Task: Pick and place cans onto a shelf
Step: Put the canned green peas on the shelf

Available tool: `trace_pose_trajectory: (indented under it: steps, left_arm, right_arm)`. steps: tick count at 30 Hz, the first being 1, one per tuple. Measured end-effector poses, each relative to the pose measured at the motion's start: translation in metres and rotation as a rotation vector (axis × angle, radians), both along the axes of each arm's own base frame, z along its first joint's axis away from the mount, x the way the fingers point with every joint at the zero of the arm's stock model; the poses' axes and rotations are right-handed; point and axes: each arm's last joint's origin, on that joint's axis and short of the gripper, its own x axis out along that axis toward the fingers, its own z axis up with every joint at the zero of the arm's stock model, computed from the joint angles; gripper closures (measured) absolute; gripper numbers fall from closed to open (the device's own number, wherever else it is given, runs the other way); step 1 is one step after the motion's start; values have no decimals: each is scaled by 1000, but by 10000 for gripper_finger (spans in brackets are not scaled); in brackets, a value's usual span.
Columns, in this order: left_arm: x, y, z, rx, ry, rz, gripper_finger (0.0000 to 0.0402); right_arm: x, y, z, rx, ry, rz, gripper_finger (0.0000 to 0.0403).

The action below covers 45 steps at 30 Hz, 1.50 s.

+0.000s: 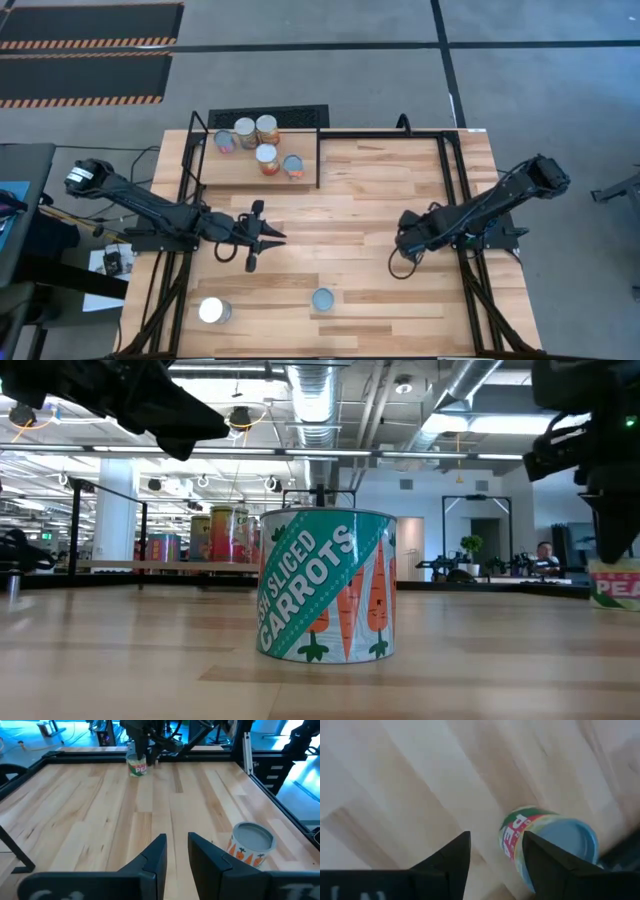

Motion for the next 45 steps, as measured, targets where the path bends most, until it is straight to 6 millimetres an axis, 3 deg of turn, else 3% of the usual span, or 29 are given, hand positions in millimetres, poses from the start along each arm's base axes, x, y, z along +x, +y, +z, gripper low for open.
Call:
trace_pose_trajectory:
  steps: [10, 18, 24, 31, 39, 45]
  left_arm:
    - [0, 0, 0, -9, 1, 3, 333]
    - [0, 0, 0, -10, 2, 3, 333]
    - [0, 0, 0, -12, 1, 3, 333]
    - [0, 0, 0, -12, 1, 2, 333]
    - [0, 0, 0, -29, 3, 3, 333]
    - [0, 0, 0, -38, -1, 4, 333]
  right_arm:
    - [-8, 0, 9, -89, 48, -67, 217]
    - [-19, -9, -18, -57, 85, -154, 221]
    - [-14, -8, -21, -25, 56, -74, 279]
    - [8, -1, -4, -10, -77, 53, 389]
    - [49, 13, 24, 39, -401, 278, 376]
    - [84, 10, 56, -11, -661, 453, 392]
